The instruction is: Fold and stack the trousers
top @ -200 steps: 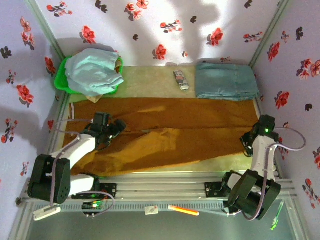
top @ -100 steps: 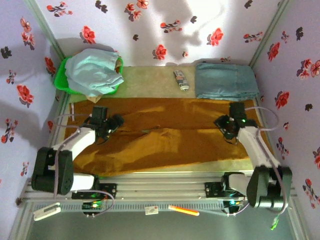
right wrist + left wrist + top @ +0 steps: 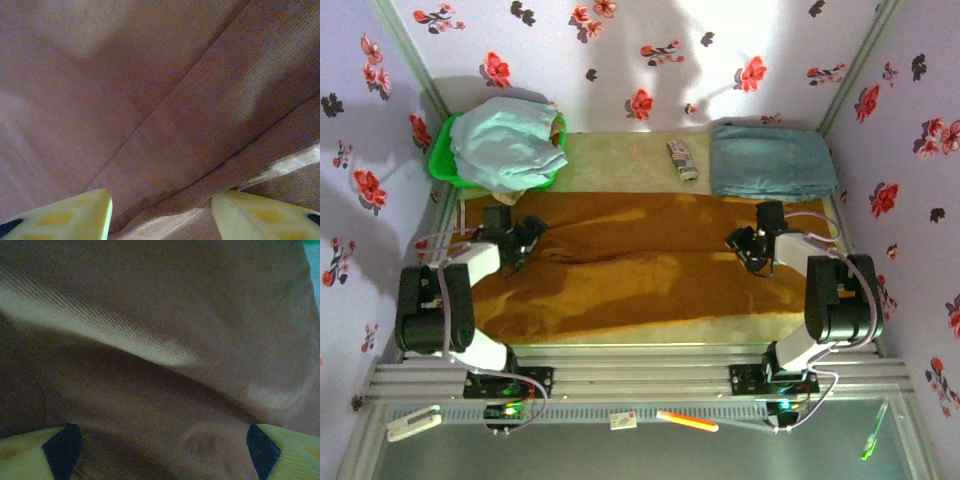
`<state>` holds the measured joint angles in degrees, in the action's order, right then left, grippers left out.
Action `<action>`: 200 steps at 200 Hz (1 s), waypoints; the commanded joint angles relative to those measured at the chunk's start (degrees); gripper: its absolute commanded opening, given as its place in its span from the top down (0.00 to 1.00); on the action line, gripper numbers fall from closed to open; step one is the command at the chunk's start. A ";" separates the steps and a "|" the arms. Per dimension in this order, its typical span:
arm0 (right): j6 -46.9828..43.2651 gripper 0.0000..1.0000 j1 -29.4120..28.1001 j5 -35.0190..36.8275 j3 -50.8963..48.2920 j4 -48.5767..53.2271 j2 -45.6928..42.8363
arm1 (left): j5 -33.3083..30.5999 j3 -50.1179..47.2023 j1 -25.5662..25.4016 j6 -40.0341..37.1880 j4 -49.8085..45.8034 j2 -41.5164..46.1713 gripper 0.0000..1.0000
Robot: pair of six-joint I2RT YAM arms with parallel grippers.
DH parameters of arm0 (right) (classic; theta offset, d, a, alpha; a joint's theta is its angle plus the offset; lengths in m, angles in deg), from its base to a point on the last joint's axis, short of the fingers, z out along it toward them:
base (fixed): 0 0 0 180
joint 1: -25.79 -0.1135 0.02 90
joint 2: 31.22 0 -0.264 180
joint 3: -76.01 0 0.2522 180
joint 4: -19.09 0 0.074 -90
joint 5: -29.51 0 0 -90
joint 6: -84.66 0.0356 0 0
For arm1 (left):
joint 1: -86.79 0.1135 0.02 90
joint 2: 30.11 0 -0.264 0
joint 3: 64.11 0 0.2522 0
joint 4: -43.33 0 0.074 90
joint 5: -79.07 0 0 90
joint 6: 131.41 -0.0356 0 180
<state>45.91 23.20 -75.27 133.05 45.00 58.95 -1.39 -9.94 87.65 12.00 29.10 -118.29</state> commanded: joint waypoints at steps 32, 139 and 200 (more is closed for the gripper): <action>-2.24 0.41 0.84 -3.53 4.88 5.59 1.18 | -0.55 0.75 2.74 -1.60 -13.13 4.36 0.08; 3.99 0.45 -3.65 -5.47 20.06 -2.96 18.44 | -4.36 8.41 4.51 -2.76 -6.93 -1.91 0.08; 2.24 0.41 4.07 -3.49 14.02 -1.08 18.94 | -2.07 3.98 3.42 -2.72 -3.58 -3.29 0.08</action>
<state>48.35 22.83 -81.61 151.57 39.31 76.91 -4.25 -2.93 91.83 10.47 23.18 -122.62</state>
